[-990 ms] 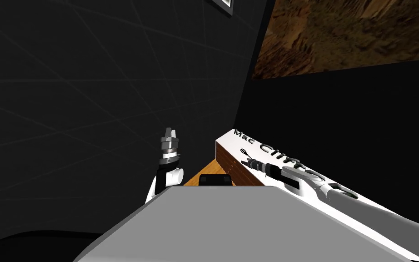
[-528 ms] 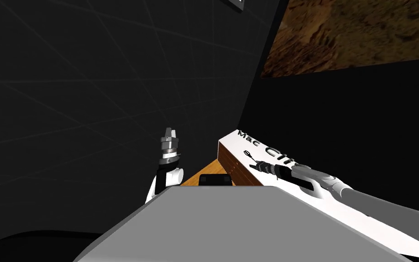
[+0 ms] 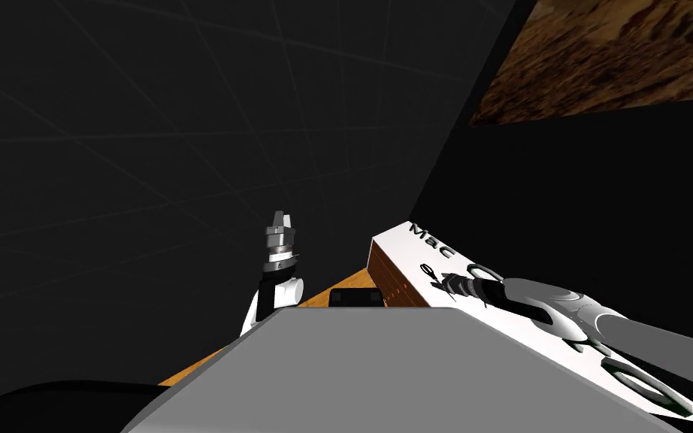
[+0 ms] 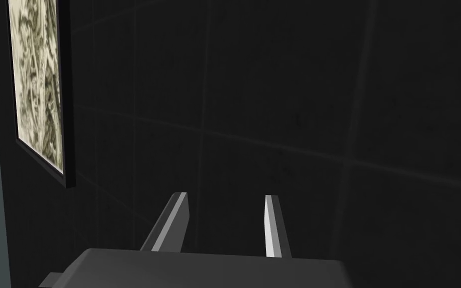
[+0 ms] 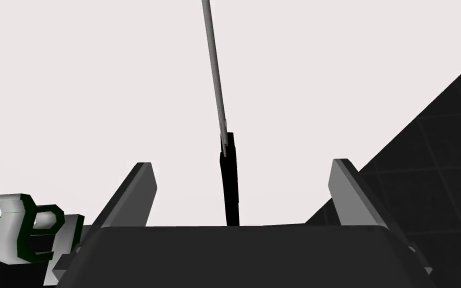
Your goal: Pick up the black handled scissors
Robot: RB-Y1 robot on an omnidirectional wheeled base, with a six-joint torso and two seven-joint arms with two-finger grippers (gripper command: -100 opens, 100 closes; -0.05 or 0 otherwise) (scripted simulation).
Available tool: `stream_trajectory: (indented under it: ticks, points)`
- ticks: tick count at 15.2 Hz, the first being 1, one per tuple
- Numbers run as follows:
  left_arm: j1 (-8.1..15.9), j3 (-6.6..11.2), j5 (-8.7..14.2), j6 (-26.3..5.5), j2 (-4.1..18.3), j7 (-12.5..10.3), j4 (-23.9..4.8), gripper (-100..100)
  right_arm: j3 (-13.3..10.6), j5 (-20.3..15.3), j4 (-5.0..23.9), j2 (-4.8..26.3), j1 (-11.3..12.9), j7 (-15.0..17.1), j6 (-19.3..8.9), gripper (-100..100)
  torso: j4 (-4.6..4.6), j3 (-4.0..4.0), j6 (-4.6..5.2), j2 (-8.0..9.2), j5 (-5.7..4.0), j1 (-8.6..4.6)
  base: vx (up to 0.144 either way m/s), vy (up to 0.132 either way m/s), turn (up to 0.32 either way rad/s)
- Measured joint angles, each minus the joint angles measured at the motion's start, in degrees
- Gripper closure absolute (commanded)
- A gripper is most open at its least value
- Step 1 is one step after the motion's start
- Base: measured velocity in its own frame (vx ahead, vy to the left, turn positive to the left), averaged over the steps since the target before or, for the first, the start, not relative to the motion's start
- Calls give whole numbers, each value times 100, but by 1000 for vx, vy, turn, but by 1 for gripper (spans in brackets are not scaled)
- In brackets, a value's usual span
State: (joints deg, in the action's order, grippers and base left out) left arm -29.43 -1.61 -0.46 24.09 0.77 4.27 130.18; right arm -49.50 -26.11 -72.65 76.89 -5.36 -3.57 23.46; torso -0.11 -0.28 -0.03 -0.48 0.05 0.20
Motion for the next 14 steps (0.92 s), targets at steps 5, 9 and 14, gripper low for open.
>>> stream_trajectory:
  ticks: [5, 9, 14]
  points:
    - [1, 1, 0, 0, 0, 0, 0, 0, 39, -45, 252, -323, 0, -102, -61, -100, 9, 25, 5, 43, -7, -18, 3, -19, 64]
    - [1, 0, 0, 0, 0, 0, 0, 0, 44, -49, 273, -339, 4, -116, -67, 100, 9, 27, 7, 48, -6, -9, 0, -2, 1]
    - [0, 0, 0, 0, 0, 0, 0, 0, -12, -33, 108, -116, 30, -29, -35, 100, 8, 29, 14, 52, -1, 1, -3, 15, -61]
